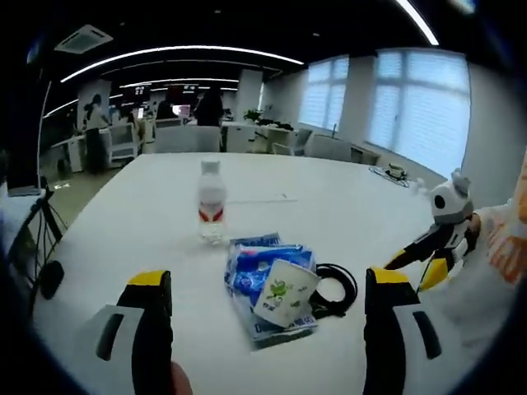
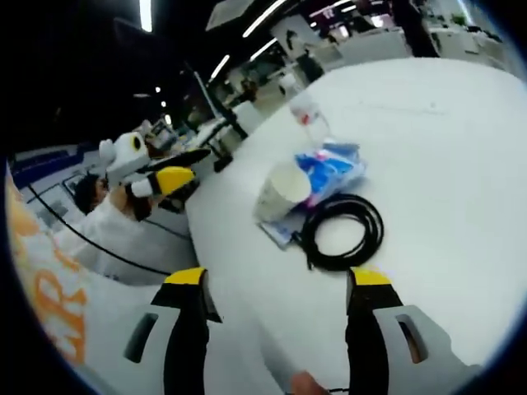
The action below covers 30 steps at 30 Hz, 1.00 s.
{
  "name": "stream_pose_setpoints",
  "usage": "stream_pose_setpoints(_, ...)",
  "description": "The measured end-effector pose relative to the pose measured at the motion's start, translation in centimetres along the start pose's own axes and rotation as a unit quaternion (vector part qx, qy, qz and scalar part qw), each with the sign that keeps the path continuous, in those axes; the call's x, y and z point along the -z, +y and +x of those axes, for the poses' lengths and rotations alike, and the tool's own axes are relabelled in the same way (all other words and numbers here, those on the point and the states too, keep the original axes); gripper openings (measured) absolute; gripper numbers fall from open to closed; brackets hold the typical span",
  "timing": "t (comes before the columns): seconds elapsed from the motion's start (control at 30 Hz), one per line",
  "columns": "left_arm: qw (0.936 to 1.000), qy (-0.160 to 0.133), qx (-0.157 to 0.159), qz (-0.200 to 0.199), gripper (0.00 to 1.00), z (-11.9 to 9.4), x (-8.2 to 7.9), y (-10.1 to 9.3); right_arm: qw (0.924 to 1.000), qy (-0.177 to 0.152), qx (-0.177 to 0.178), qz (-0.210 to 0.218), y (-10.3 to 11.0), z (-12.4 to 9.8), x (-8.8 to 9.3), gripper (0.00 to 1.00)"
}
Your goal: Arrange the tabletop items into an orderly group along one side of the table until the central work area is clear of visible clutter.
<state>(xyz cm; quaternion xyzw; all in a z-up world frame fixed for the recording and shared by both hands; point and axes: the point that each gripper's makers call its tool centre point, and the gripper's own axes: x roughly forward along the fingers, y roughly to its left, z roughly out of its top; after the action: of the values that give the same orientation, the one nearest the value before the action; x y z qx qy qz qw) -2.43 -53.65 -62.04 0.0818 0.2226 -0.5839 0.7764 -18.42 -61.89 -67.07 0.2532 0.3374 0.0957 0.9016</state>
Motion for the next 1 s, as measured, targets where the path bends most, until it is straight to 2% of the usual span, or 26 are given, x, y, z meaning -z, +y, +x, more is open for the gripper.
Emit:
stream_pose_setpoints(0.1,0.9992,-0.006,-0.038,0.007,1.00,-1.4,0.7,1.0,0.9995,0.010,-0.007,-0.028,0.0,0.4,-1.2,0.65)
stream_pose_setpoints(0.17,0.9990,-0.015,-0.039,-0.015,1.00,-2.2,1.1,0.9,0.9980,0.021,-0.013,-0.057,-0.1,0.9,-2.2,0.64)
stream_pose_setpoints(0.23,0.9985,-0.017,-0.032,-0.040,1.00,-2.9,1.7,0.5,0.9975,0.025,-0.017,-0.064,-0.2,1.5,-3.3,0.63)
stream_pose_setpoints(0.4,0.9982,-0.014,-0.044,-0.038,1.00,-3.9,3.1,-0.1,0.9944,0.037,-0.030,-0.095,-0.1,3.3,-5.6,0.58)
stream_pose_setpoints(0.57,0.9977,-0.008,-0.052,-0.044,1.00,-4.0,4.6,-0.8,0.9872,0.065,-0.039,-0.140,0.1,5.5,-6.7,0.56)
stream_pose_setpoints(0.7,0.9964,-0.008,-0.058,-0.060,1.00,-4.3,5.3,-1.1,0.9805,0.090,-0.045,-0.169,0.1,7.8,-7.1,0.51)
stream_pose_setpoints(0.8,0.9966,-0.013,-0.068,-0.044,1.00,-4.7,5.5,-1.1,0.9745,0.109,-0.046,-0.191,0.0,9.4,-6.8,0.49)
stream_pose_setpoints(0.9,0.9956,-0.025,-0.081,-0.039,1.00,-5.4,5.2,-1.0,0.9737,0.113,-0.046,-0.192,-0.2,10.5,-6.7,0.45)
stream_pose_setpoints(1.0,0.9935,-0.039,-0.098,-0.043,1.00,-6.3,5.2,-0.9,0.9783,0.113,-0.047,-0.167,-0.2,11.1,-6.4,0.43)
